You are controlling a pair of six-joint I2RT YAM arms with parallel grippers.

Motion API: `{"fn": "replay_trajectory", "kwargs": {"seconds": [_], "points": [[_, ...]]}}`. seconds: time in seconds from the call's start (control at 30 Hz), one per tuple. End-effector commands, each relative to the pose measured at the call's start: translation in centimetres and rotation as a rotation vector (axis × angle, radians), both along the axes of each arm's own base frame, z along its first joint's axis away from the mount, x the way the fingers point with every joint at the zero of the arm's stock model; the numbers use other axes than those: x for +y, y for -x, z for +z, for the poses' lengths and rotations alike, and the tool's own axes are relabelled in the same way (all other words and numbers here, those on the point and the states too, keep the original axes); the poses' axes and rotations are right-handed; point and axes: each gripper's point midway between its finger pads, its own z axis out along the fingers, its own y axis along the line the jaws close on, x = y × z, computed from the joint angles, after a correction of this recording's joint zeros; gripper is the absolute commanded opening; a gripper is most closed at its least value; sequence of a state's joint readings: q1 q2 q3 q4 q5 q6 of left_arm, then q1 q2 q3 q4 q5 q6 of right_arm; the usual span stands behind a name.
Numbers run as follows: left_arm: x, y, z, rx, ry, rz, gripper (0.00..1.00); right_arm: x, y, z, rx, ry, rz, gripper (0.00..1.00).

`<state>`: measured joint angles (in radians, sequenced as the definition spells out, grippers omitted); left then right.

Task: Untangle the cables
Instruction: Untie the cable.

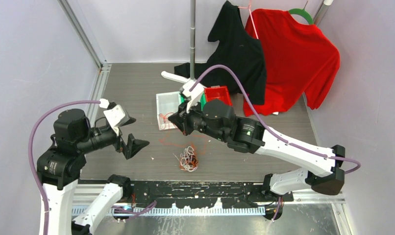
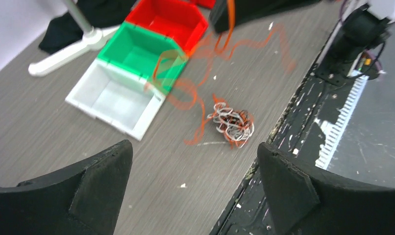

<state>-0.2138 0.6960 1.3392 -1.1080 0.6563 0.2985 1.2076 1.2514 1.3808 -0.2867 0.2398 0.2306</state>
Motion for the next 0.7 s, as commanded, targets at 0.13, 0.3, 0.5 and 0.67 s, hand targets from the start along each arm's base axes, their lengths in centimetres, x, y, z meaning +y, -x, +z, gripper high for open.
{"fn": "replay_trajectory", "kwargs": {"seconds": [0.13,0.3,0.5,0.67], "points": [[-2.8,0.5,4.9,-0.086,0.132,-0.174,0.96,3.1,2.4,1.2,0.076,-0.025,0.145,0.01],[-3.8,0.6,4.7,-0.014,0.199,-0.209,0.93,4.4,2.9,0.7,0.101,-0.027,0.172,0.01],[-4.2,0.3,4.1,0.05,0.231,-0.204,0.81,6.1,3.4,0.8,0.116,-0.035,0.196,0.01],[-3.9,-0.5,3.2,0.064,0.212,-0.163,0.58,6.9,3.8,0.3,0.127,-0.031,0.209,0.01]]}}
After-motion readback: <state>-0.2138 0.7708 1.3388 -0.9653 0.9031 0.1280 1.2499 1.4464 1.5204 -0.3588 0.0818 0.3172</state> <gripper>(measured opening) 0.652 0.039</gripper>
